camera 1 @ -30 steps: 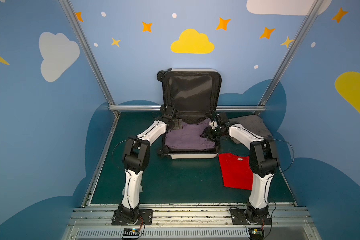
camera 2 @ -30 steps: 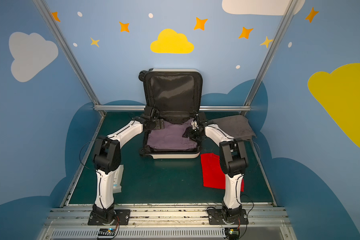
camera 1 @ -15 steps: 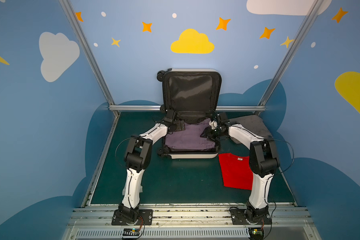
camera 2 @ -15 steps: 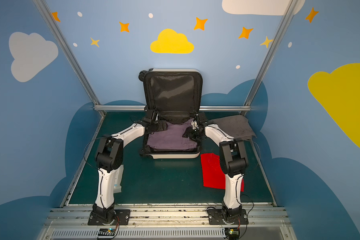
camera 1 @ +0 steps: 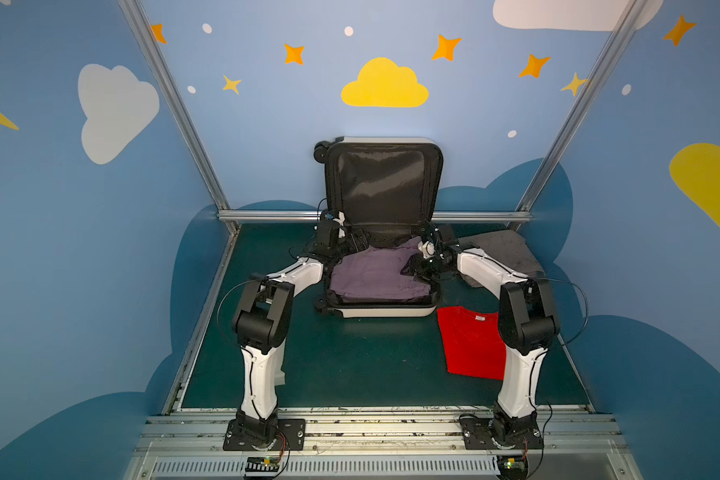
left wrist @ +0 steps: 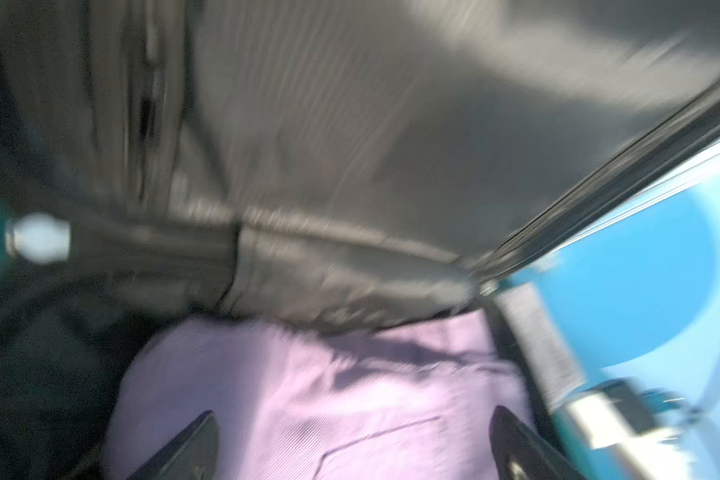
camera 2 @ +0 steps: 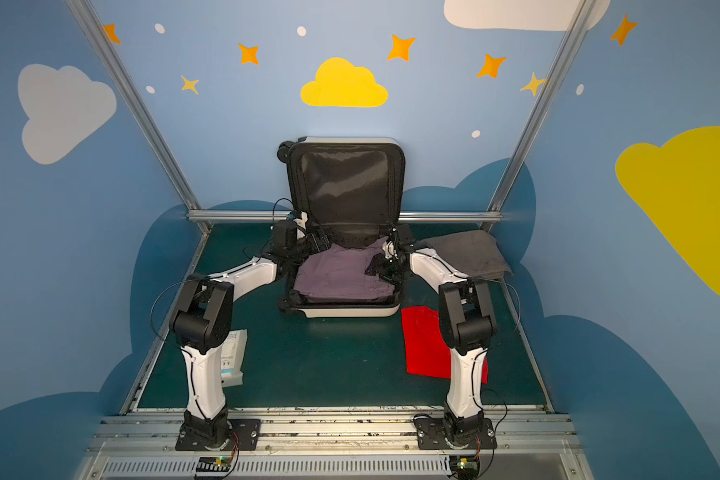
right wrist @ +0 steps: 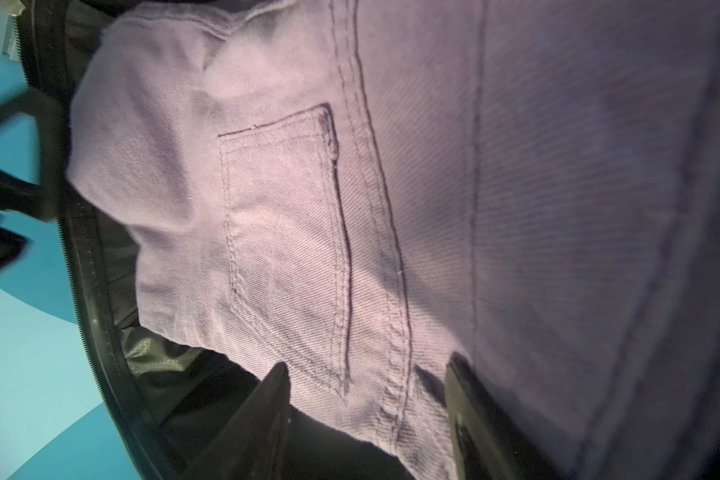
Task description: Pack the luggage
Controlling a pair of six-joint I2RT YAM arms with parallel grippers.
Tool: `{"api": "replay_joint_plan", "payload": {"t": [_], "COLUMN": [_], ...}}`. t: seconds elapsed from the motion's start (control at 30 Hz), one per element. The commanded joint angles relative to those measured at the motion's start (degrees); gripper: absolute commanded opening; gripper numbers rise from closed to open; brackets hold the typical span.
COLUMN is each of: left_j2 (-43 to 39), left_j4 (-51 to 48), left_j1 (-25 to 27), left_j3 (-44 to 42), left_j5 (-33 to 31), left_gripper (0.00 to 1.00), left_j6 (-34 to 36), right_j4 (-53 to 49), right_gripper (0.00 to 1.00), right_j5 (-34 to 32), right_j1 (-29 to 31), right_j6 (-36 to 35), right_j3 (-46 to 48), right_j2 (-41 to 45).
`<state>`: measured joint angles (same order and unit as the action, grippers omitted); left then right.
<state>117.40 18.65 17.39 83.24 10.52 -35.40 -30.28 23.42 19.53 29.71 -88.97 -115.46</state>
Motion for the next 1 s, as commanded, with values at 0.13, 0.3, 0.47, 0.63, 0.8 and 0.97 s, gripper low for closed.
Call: {"api": "replay_joint_plan", "payload": {"t": [0.13, 0.3, 0.47, 0.63, 0.8, 0.97], "left_j2": [-3.7, -4.0, -1.3, 4.0, 8.4, 11.2], "left_j4": [7.0, -6.5, -29.9, -41.9, -48.7, -51.8], "left_j1": [-2.5, -2.0, -0.6, -0.1, 0.3, 0.6], "left_j3": [0.0, 4.6, 13.3, 20.3, 25.6, 28.2], "left_j5": [4.6, 0.1, -9.0, -9.2, -9.9, -12.4], "left_gripper": [0.99, 0.99, 0.99, 0.99, 0.95, 0.92], "left_j6": [-3.8, -0.4, 0.4, 2.5, 4.2, 6.3], "right_j4": [-3.2, -3.2, -3.1, -3.1, -3.2, -3.1], "right_gripper": [0.60, 0.60, 0.60, 0.60, 0.60, 0.59], "right_j5": [-1.7, -1.7, -1.5, -1.5, -1.5, -1.5], "right_j1": [-0.5, -0.5, -0.5, -0.5, -0.5, -0.6], "right_j6": [-0.1, 0.0, 0.1, 0.2, 0.2, 0.2], "right_j3": [1.5, 1.3, 1.2, 0.9, 1.0, 0.9], "right_j2": [0.2, 0.1, 0.1, -0.2, -0.3, -0.3]}}
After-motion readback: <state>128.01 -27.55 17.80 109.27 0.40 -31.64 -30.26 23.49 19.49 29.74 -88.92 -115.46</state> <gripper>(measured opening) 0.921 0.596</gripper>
